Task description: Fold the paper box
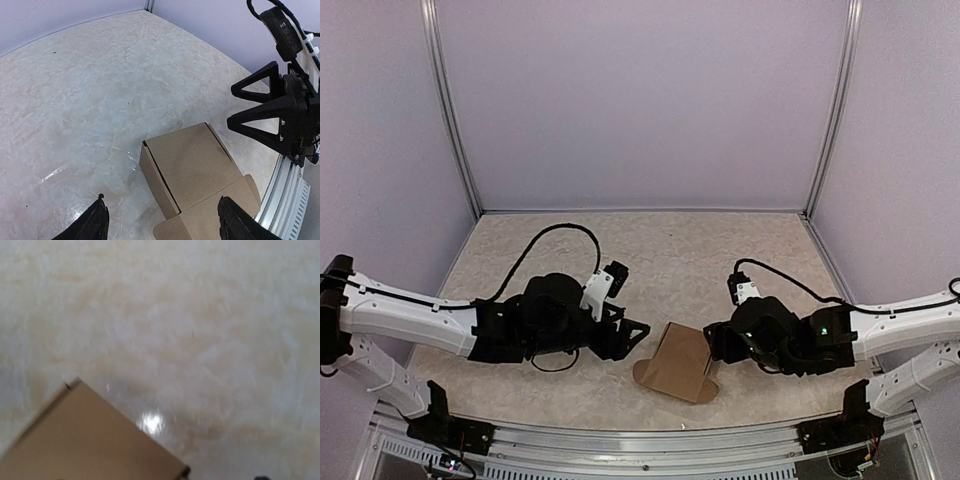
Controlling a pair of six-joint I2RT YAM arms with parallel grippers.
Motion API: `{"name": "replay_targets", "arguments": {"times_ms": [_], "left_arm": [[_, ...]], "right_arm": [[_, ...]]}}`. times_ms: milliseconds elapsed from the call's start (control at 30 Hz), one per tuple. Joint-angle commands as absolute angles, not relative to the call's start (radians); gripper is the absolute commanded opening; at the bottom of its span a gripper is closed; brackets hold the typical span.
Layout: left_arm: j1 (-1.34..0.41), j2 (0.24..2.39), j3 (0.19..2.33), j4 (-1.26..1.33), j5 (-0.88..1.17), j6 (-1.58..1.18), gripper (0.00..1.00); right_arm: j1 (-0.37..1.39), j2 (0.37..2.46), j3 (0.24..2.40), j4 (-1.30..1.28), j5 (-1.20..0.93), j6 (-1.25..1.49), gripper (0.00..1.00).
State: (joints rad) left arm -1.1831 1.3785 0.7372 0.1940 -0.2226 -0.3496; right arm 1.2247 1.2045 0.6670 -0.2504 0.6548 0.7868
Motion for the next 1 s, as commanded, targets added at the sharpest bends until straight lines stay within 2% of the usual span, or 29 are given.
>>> {"name": "replay_targets", "arguments": {"times_ms": [0, 133, 533, 833, 967], "left_arm": [[-1.121, 1.458, 0.78, 0.227, -0.014, -0.4, 0.72], [-1.077, 1.539, 0.803, 0.256, 0.114, -0.452, 0.73], [-1.025, 1.738, 0.858, 0.349, 0.301, -0.571, 0.7], [-1.016, 1.794, 0.866, 0.359, 0.33, -0.632, 0.56], [-1.011, 1.797, 0.854, 0.346, 0.31, -0.638, 0.51]], "right_arm": [[1.167, 1.151, 0.579, -0.277, 0.446, 0.866, 0.79], [1.101, 1.128, 0.519, -0.219, 0.297, 0.932, 0.79], [1.023, 1.124, 0.391, 0.01, 0.136, 1.074, 0.71], [1.019, 1.205, 0.359, 0.208, 0.042, 1.166, 0.61], [1.019, 1.249, 0.362, 0.258, 0.03, 1.173, 0.54]]}}
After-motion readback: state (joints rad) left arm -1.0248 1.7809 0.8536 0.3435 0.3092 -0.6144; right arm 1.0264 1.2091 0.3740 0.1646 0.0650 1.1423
